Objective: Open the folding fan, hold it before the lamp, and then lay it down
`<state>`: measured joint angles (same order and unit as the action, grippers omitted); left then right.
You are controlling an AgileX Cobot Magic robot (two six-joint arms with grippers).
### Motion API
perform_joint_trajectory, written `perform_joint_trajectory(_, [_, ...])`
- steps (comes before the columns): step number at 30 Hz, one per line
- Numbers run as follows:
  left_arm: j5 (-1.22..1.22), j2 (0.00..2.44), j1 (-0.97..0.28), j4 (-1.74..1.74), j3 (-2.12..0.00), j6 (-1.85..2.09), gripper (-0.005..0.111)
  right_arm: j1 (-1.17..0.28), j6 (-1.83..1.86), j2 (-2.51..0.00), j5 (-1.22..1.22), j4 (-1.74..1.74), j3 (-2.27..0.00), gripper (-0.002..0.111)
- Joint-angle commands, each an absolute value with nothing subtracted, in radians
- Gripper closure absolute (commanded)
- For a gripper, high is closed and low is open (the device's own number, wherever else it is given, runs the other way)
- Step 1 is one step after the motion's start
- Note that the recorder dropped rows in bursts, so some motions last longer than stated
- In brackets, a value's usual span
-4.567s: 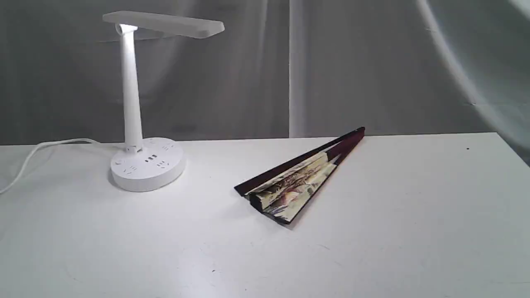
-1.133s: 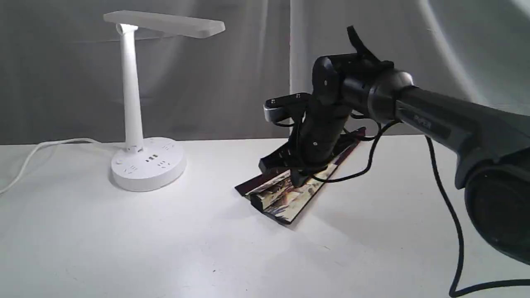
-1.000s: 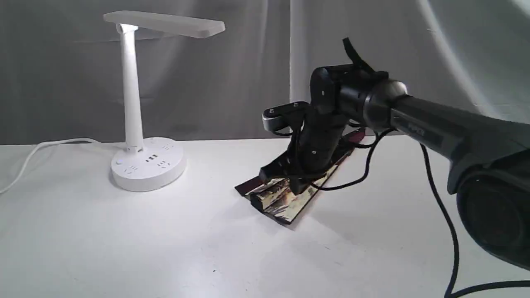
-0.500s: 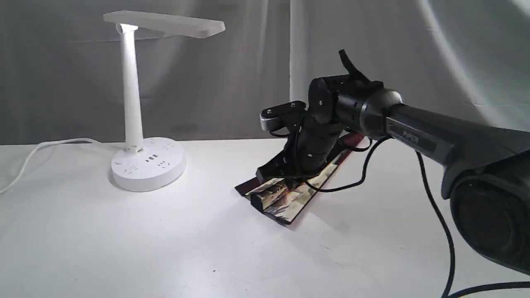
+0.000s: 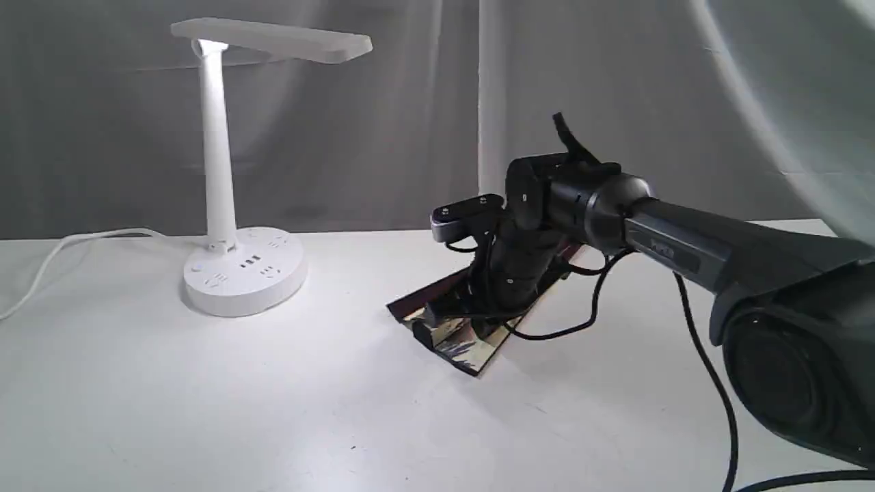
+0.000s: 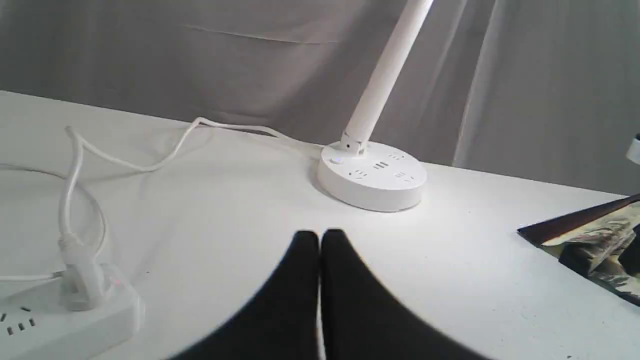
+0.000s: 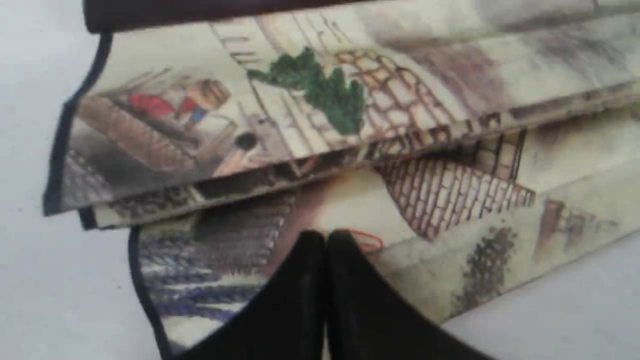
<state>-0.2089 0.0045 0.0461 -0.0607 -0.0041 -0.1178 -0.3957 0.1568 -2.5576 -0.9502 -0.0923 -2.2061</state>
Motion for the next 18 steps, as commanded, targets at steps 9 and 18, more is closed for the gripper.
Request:
perform_joint_trajectory(9, [-0.207,0.0,0.047,-0.065,0.0,-0.122,0.107,-0.398,0.165,-2.598,-1.053,-0.078,-2.199,0.108])
perform_joint_trajectory(18, [-0.207,0.0,0.047,-0.065,0.0,-0.122,0.107,-0.4,0.21,-2.598,-1.182,-0.102,-2.199,0.108])
